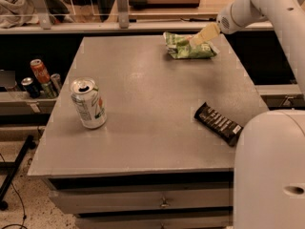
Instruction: Pick green jalapeno chip bag
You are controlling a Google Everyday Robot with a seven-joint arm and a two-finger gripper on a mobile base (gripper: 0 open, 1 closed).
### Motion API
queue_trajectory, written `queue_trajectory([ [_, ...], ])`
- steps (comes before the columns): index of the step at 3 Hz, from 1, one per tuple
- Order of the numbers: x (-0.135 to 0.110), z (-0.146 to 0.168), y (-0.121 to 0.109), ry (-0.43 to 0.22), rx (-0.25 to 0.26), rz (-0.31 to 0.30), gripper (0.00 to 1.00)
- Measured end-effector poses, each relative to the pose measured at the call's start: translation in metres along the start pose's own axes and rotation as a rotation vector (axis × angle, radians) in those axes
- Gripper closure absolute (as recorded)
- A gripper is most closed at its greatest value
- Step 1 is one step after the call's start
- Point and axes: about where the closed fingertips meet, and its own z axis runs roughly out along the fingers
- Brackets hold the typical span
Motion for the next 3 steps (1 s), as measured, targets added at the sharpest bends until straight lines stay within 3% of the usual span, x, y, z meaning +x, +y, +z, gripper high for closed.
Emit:
queue_trajectory([
  [1, 0.02, 0.021, 0.005, 0.042, -0.039, 0.053, 0.0],
  [3, 0.043, 0.043, 0.015, 0.081, -0.1, 0.113, 0.42],
])
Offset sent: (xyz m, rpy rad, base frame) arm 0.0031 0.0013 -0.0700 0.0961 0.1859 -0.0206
